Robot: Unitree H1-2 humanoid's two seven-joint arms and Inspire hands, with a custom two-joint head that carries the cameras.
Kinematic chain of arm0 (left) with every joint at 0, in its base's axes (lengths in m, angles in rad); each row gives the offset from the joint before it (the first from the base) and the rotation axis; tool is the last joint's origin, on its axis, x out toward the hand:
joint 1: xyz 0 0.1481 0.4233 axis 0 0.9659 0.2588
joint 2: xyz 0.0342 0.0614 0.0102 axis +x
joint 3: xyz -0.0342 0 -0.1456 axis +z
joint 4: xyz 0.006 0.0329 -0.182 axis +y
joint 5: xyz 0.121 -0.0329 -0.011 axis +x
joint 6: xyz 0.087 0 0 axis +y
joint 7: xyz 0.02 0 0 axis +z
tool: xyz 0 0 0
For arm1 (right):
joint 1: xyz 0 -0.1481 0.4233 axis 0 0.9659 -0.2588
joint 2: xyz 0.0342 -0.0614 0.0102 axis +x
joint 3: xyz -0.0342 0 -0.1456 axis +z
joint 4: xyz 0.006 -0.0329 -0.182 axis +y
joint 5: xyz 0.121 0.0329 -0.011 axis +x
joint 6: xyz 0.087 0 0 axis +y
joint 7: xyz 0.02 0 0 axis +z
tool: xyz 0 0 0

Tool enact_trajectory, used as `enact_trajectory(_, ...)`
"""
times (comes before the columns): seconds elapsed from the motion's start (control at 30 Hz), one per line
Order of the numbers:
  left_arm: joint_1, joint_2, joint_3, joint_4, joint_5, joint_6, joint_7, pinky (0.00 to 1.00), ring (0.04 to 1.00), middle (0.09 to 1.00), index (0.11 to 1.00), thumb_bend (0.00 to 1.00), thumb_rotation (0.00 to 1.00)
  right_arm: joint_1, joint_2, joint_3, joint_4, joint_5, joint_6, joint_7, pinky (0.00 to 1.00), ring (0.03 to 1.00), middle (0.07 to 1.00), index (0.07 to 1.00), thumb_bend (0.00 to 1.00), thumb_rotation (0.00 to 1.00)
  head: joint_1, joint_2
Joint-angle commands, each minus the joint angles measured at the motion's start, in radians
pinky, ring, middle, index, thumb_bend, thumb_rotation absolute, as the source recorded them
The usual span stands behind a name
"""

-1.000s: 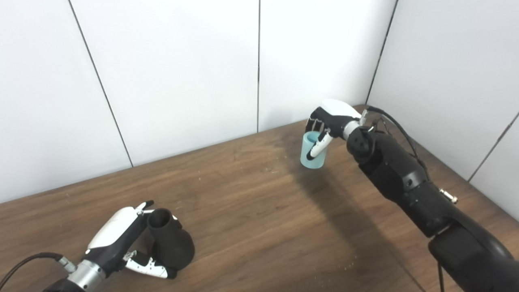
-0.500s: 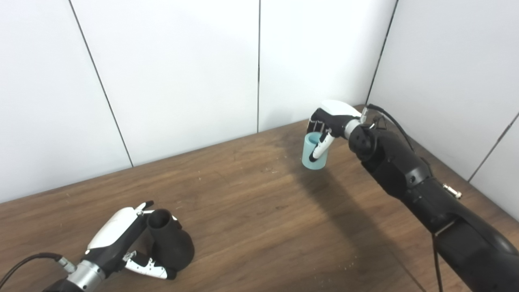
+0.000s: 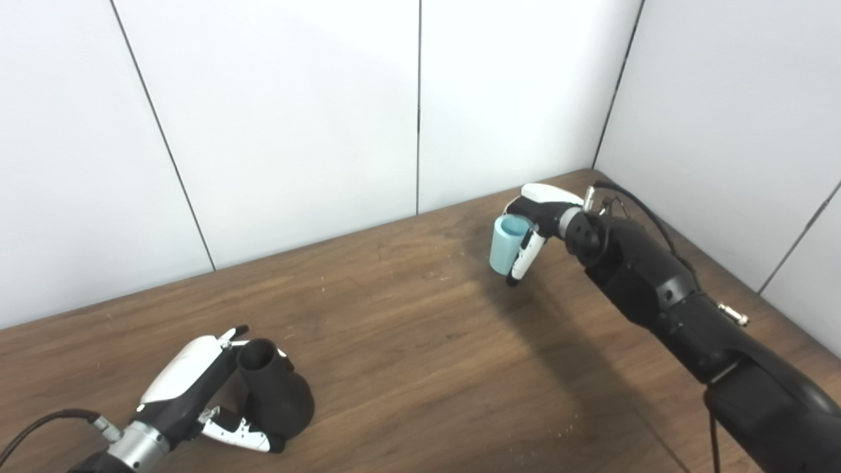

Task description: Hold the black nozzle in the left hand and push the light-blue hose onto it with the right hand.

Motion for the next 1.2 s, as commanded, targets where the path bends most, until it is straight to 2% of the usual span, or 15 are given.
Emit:
enact_trajectory(0.0, 0.020, 0.034, -0.010, 0.007, 0.019, 0.027, -0.047, 1.00, 0.626, 0.477, 0.488, 0.53, 0.00, -0.042, -0.031, -0.016, -0.017, 0.003, -0.003, -0.016, 0.55, 0.688, 0.729, 0.693, 0.83, 0.00, -0.002, 0.001)
enact_trajectory(0.2, 0.016, 0.032, -0.010, 0.008, 0.019, 0.028, -0.049, 1.00, 0.626, 0.477, 0.488, 0.53, 0.00, -0.041, -0.030, -0.015, -0.023, -0.009, -0.014, -0.044, 0.53, 0.654, 0.707, 0.689, 0.83, 0.00, 0.002, 0.004)
enact_trajectory(0.73, 0.022, 0.029, -0.012, 0.001, 0.021, 0.026, -0.045, 1.00, 0.624, 0.476, 0.489, 0.53, 0.00, -0.048, -0.009, -0.019, -0.032, -0.024, -0.018, -0.123, 0.52, 0.649, 0.698, 0.697, 0.83, 0.00, 0.006, 0.008)
enact_trajectory(1.17, 0.018, 0.034, -0.009, 0.005, 0.016, 0.021, -0.046, 1.00, 0.622, 0.478, 0.488, 0.53, 0.00, -0.037, -0.013, -0.015, -0.033, -0.018, -0.025, -0.126, 0.52, 0.647, 0.699, 0.698, 0.84, 0.00, 0.005, 0.015)
